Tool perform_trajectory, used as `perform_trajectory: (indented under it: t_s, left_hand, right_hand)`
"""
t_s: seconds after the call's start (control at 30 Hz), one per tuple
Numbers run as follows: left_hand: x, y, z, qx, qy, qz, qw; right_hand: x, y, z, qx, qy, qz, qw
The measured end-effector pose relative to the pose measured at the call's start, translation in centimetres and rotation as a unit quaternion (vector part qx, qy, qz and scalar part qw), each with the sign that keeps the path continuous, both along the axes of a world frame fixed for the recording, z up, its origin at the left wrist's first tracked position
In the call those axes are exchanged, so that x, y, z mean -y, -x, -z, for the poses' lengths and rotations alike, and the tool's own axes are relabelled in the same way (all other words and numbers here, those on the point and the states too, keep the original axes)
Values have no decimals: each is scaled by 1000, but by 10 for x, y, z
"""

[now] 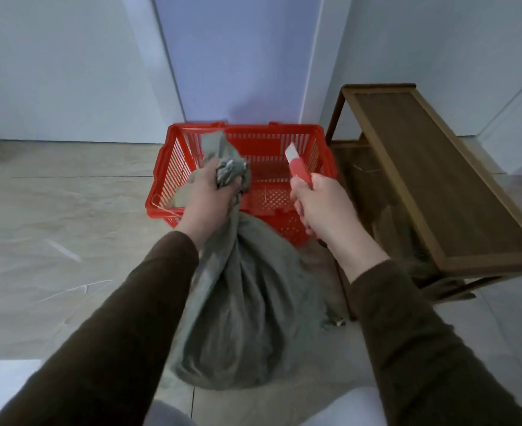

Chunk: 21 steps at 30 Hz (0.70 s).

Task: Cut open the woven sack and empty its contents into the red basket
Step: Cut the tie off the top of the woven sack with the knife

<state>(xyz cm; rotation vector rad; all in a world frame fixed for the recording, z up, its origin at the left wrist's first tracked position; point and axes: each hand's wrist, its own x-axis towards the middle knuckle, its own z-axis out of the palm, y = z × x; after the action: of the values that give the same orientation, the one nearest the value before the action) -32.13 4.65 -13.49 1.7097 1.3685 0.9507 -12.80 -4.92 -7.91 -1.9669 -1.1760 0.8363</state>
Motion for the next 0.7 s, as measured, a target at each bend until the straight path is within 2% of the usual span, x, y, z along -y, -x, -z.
perform_trajectory:
  t_s: [0.1,0.17,0.27,0.37,0.47,0.6,0.7]
  left_hand:
    - [11,-25,-7,97,71,71,990]
    - [13,-19,-8,139,111,99,979]
    - [16,-14,-19,179,149,134,963]
    - [22,-18,-25,216,183,159,946]
    - [25,-21,-31,216,146,175,949]
    - [20,-20,-35,178,87,192,961]
    - [15,-14,-33,146,42,189,970]
  right_hand:
    - [-8,30,-2,15,-26,-35,999]
    - [-10,24,3,-14,-44,-21,999]
    - [-7,20,13,-123,-66,0,990]
    - [-11,34,16,-305,-61,17,950]
    - [-14,42,18,-379,-73,7,922]
    - [-19,45,20,-340,-105,37,934]
    - [-23,45,19,-367,-117,61,921]
